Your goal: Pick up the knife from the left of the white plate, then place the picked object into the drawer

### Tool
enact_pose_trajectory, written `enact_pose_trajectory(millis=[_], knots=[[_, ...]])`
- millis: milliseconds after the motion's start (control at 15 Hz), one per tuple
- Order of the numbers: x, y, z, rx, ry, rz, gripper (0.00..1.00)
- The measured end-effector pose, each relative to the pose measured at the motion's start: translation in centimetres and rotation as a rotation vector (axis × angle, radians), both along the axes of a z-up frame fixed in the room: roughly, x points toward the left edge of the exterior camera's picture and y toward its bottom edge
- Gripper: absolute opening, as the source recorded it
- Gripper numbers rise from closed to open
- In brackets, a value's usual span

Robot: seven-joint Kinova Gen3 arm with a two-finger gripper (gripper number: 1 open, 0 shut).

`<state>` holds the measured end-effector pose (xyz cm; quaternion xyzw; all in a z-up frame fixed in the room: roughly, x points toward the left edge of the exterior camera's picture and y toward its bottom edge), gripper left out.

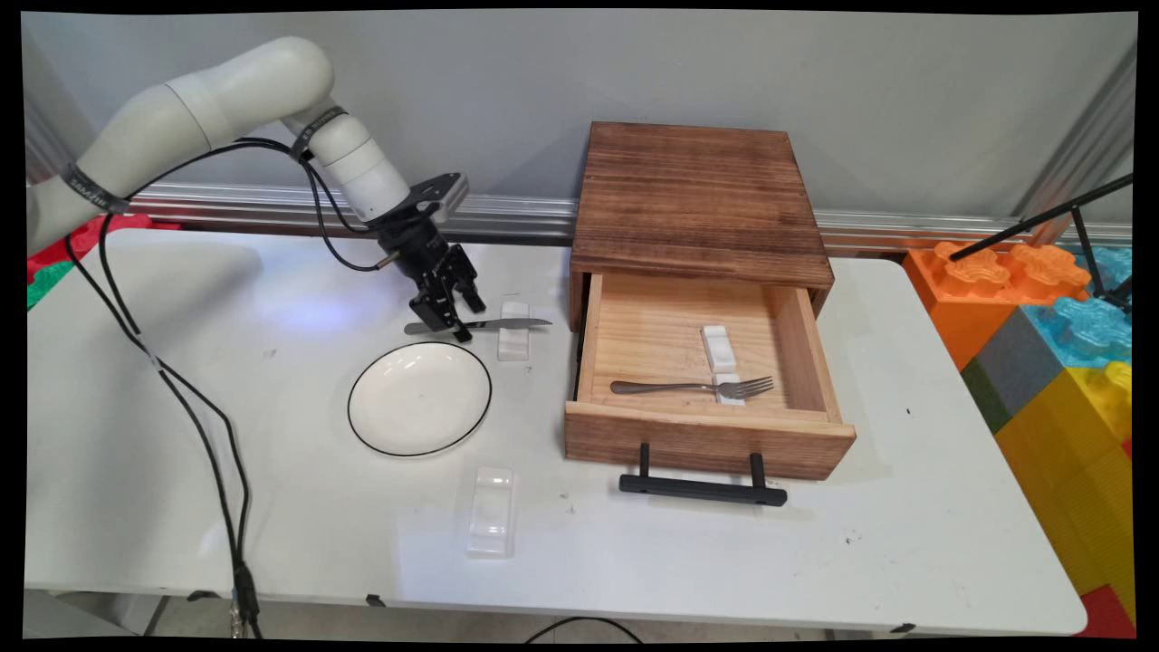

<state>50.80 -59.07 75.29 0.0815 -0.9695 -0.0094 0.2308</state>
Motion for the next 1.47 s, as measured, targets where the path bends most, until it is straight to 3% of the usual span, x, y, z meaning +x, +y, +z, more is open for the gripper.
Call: enact_pose_trajectory(millis=[933, 1467], knots=[[0.2, 0.9, 0.5, 0.015, -0.016, -0.007, 0.0], [0.5, 1.5, 4.3, 0.001, 0.013, 0.009, 0.0]])
